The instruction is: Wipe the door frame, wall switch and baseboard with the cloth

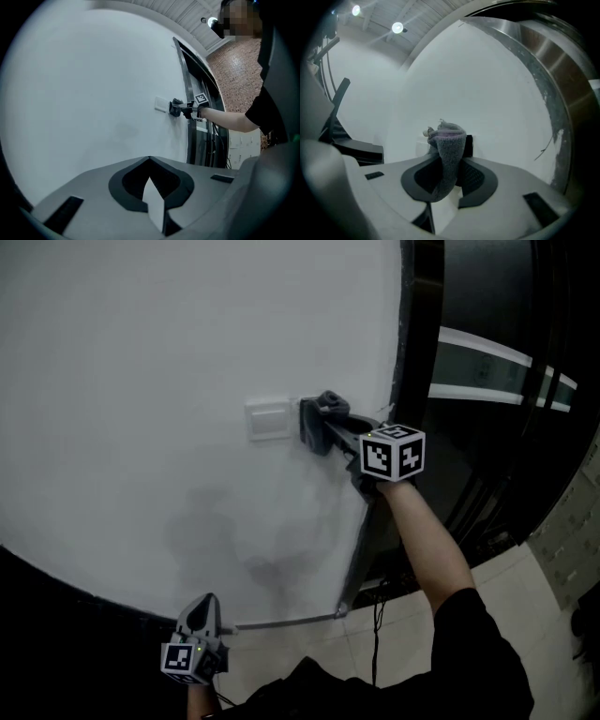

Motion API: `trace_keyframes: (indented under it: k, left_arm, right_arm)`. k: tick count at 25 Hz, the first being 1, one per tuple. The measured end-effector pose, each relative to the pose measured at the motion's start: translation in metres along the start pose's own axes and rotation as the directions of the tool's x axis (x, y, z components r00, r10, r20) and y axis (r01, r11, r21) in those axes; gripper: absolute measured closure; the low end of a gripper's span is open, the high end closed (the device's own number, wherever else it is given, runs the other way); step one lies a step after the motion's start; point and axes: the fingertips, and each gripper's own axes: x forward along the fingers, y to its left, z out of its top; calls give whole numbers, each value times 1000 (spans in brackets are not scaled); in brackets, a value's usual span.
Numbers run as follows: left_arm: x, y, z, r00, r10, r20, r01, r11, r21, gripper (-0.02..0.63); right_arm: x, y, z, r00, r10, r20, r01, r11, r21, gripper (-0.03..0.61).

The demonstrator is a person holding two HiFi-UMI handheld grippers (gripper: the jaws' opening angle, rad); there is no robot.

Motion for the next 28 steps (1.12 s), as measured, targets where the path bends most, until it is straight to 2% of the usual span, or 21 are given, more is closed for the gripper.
trace_keyframes:
  k: [8, 13, 17, 20, 22, 24, 26, 28]
  left_arm:
    - [16, -2, -2, 998, -66, -15, 66, 998, 10, 612]
    - [12, -3, -4, 995, -94, -29, 95, 995, 12, 612]
    - [20, -3, -4, 993, -114, -39, 114, 994, -2, 612]
    - [18, -3, -7, 992, -126, -29, 126, 992, -13, 612]
    - [17, -2, -8, 990, -137, -28, 136, 990, -24, 612]
    - [22, -4, -9, 987, -156, -31, 156, 988, -24, 612]
    - [29, -7, -10, 984, -176, -30, 175, 984, -13, 612]
    - [30, -11, -10, 981, -191, -30, 191, 982, -8, 612]
  right_arm:
    - [-15, -25, 0, 998, -67, 3, 67, 998, 19, 486]
    - [-26, -34, -6, 990, -138, -5, 138, 990, 17, 486]
    - [-31, -44, -8, 976, -215, -24, 213, 975, -57, 488]
    - [-38, -38, -8, 960, -279, -32, 271, 950, -154, 488]
    - [-41, -22, -1, 955, -296, -19, 282, 927, -246, 488]
    - [-43, -9, 16, 949, -314, 14, 299, 890, -345, 488]
    - [-47, -1, 39, 933, -353, 68, 345, 824, -449, 488]
    - [-51, 7, 62, 904, -407, 131, 407, 724, -556, 488]
